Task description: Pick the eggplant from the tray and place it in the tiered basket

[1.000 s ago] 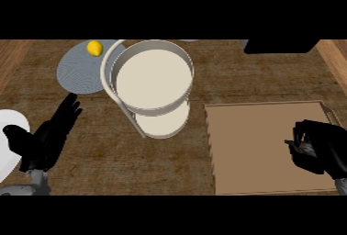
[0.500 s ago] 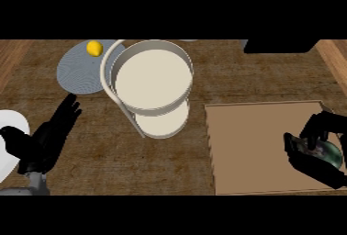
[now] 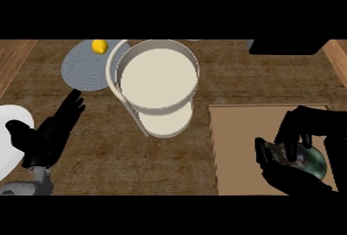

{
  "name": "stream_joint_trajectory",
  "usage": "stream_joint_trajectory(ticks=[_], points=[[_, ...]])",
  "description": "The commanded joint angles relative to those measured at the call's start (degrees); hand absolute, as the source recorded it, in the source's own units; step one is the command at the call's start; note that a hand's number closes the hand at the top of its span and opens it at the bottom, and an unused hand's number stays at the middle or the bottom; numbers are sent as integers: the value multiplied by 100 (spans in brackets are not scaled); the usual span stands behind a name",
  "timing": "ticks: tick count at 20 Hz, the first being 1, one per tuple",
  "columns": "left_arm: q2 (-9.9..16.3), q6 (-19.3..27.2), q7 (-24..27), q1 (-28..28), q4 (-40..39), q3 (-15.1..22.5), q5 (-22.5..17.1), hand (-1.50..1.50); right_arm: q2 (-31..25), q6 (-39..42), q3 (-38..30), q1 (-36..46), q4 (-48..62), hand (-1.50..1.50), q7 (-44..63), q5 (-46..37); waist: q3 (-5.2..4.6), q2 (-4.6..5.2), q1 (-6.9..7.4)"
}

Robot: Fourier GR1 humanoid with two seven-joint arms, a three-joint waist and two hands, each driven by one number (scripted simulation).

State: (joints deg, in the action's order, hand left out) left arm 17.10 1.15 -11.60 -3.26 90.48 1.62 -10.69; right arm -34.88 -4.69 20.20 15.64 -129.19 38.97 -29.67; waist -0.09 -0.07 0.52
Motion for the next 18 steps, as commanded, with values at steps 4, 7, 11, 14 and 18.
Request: stream_joint_trajectory(ticks=[4,7,11,14,18], points=[[62,-182,-271,-200,71,-143,-138,0,1434,578,988,2132,849,150,1502,-691,-3,4,69],[-154,26,-66,121,173,45,164,0,2098,699,960,2847,1658,150,1822,-807,-1,4,76],[10,-141,-475,-315,86,-280,-120,0,2734,631,908,3160,2561,150,1583,-1045,5,9,22],[-246,29,-146,-199,-59,-94,216,0,3131,832,777,3543,2987,150,1803,-1201,5,5,-3],[-150,-200,-140,139,182,-145,152,0,3463,612,741,3723,3776,150,1740,-1284,5,9,23]])
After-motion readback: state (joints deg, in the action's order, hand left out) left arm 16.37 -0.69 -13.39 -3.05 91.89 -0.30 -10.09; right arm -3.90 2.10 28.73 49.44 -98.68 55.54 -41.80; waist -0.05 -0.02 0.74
